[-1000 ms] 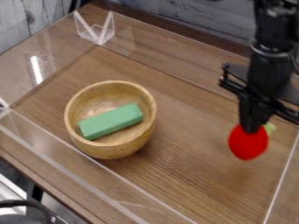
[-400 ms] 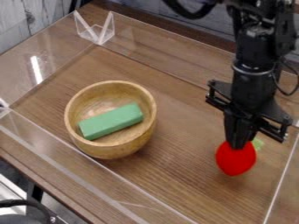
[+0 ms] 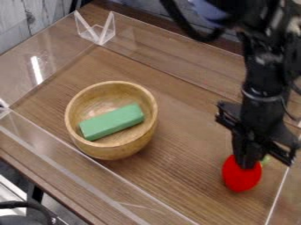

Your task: Move the red fruit to the right side of the table

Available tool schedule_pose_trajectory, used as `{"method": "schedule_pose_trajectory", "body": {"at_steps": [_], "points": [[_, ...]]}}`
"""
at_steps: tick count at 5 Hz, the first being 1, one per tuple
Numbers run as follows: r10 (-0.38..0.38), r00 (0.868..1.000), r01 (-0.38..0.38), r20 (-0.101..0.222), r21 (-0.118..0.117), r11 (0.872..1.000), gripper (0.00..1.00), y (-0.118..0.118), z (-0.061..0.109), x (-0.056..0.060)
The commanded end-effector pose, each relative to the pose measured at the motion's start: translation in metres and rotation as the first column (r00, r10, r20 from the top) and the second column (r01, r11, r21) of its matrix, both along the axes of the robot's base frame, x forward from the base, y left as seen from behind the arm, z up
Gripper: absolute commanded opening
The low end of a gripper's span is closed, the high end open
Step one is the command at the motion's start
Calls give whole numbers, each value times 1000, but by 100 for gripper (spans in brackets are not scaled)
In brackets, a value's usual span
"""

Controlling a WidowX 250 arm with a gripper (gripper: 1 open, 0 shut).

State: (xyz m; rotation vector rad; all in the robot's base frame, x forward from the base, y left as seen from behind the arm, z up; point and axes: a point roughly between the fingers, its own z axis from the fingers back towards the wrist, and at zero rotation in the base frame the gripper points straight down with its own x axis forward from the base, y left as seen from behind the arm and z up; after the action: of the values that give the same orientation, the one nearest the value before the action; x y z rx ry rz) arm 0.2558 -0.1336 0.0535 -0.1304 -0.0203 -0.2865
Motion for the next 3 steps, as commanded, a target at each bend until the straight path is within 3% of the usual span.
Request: {"method": "schedule_pose_trajectory", "body": {"at_steps": [1, 3], "points": [[-22, 1000, 22, 20, -12, 1000, 0, -10, -10, 5], [-56, 998, 56, 26, 3, 998, 0, 1, -5, 23]]}}
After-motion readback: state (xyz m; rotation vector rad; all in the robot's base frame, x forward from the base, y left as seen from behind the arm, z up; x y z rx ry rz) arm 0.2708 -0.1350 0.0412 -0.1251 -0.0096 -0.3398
